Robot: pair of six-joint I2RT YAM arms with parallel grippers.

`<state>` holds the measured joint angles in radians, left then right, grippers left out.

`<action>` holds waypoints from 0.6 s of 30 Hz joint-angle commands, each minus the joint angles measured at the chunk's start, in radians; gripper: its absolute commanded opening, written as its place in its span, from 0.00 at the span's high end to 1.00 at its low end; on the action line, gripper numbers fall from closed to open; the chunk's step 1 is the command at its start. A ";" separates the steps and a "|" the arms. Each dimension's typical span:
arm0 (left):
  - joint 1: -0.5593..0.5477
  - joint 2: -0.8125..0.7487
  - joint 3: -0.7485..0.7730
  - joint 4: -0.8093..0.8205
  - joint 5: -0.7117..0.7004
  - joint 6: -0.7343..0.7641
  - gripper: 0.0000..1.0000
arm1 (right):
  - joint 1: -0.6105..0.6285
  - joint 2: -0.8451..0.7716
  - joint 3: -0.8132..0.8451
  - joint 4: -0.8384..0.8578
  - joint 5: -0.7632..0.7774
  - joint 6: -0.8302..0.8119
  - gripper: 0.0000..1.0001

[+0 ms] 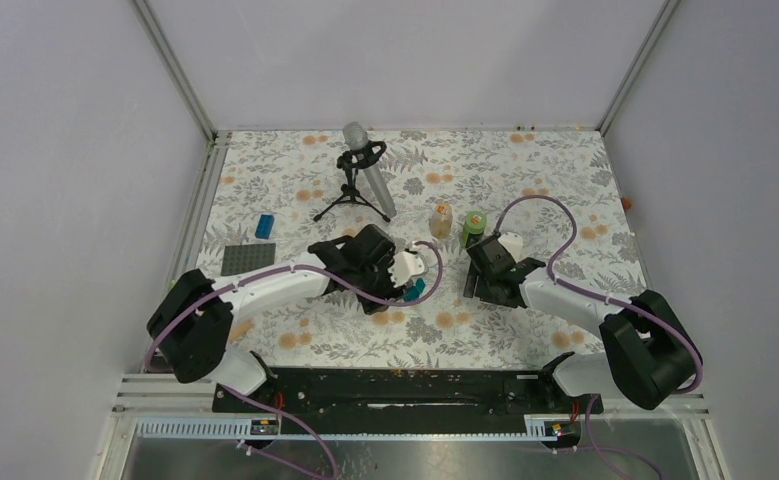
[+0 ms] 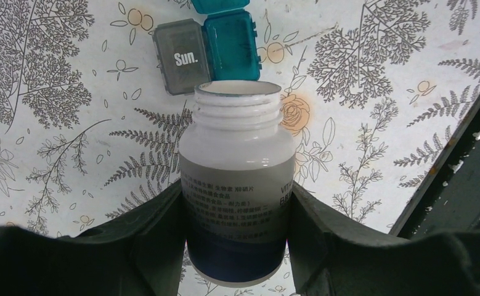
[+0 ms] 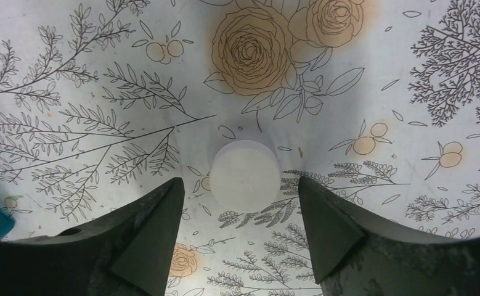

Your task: Sort the pills into containers

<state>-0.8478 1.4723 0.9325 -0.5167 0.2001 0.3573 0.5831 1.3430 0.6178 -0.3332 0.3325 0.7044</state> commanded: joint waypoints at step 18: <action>-0.078 0.197 0.198 -0.120 -0.196 0.038 1.00 | -0.003 -0.101 -0.040 0.056 0.032 0.047 0.18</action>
<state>-0.9009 1.6547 1.0729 -0.6121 0.0654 0.3775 0.5831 1.2629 0.5991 -0.2859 0.3241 0.7166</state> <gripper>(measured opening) 0.530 0.817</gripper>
